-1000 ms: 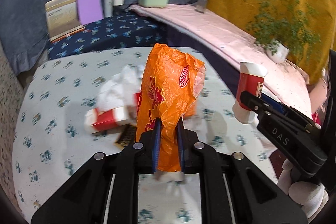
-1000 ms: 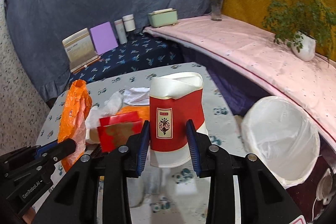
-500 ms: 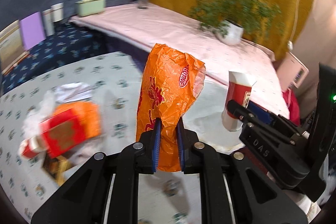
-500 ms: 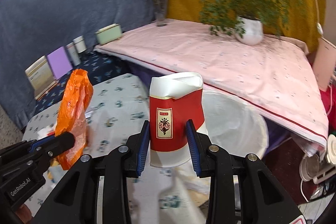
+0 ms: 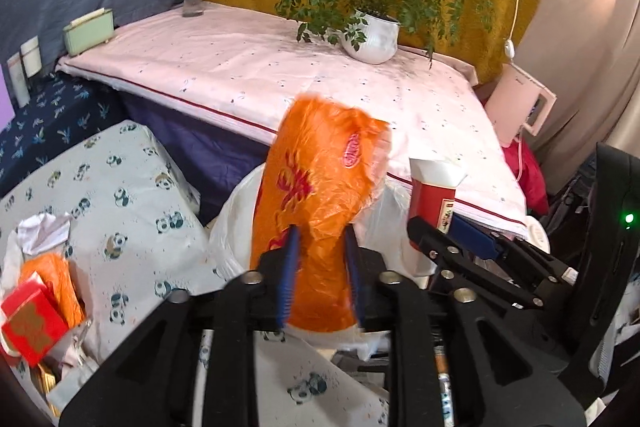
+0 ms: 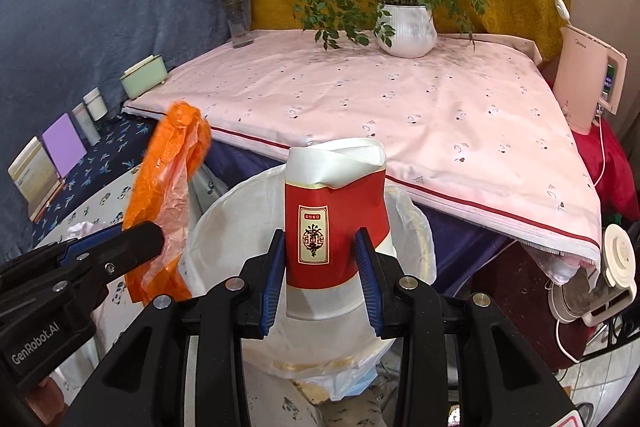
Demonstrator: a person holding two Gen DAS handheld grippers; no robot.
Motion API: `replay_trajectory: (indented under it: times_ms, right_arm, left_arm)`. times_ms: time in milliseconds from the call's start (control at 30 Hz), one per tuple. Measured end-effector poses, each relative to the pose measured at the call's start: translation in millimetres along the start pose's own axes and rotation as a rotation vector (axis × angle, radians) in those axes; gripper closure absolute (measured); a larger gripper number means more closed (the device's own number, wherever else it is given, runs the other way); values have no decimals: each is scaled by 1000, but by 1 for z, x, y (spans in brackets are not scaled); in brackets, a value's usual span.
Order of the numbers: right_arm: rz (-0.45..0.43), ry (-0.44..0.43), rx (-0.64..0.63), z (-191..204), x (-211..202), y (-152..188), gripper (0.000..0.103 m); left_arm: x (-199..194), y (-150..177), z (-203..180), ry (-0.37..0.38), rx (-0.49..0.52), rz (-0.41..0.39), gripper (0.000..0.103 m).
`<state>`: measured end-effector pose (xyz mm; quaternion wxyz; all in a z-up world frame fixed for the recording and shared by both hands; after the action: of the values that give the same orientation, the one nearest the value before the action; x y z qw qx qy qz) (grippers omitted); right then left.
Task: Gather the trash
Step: 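Carry the bag and cup over the white trash bin and open both tools, then move both tools back over the remaining trash on the table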
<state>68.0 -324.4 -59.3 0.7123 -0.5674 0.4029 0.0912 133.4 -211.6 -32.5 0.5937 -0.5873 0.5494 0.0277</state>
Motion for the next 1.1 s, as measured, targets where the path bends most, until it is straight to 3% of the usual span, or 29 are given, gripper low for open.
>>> replay_trajectory:
  times_ms: [367,633,1100]
  right_arm:
    - [-33,-16,8,5,1,-13,63]
    - [-45,-68,-27,34,-18,-12,57]
    - [-15,-222,-183,135,-58,22,56]
  left_arm:
    - [-7,-7,24,-100,-16,-48,36]
    - [-34,3,58,-169,-87,-75,35]
    - [-114,52,161,-393,-242,-106,31]
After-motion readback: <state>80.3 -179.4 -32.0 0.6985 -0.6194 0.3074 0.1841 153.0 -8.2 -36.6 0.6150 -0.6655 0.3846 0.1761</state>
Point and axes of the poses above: each gripper's, at about its wrist camera, not at the fingertips, and x roughly the way its jaws point, z to its left, y to its underside, the point moved 7 cm from there along x, roughly the way its jaws point, and after that the axes turned 8 degrees about -x, right-handed, at the moved point
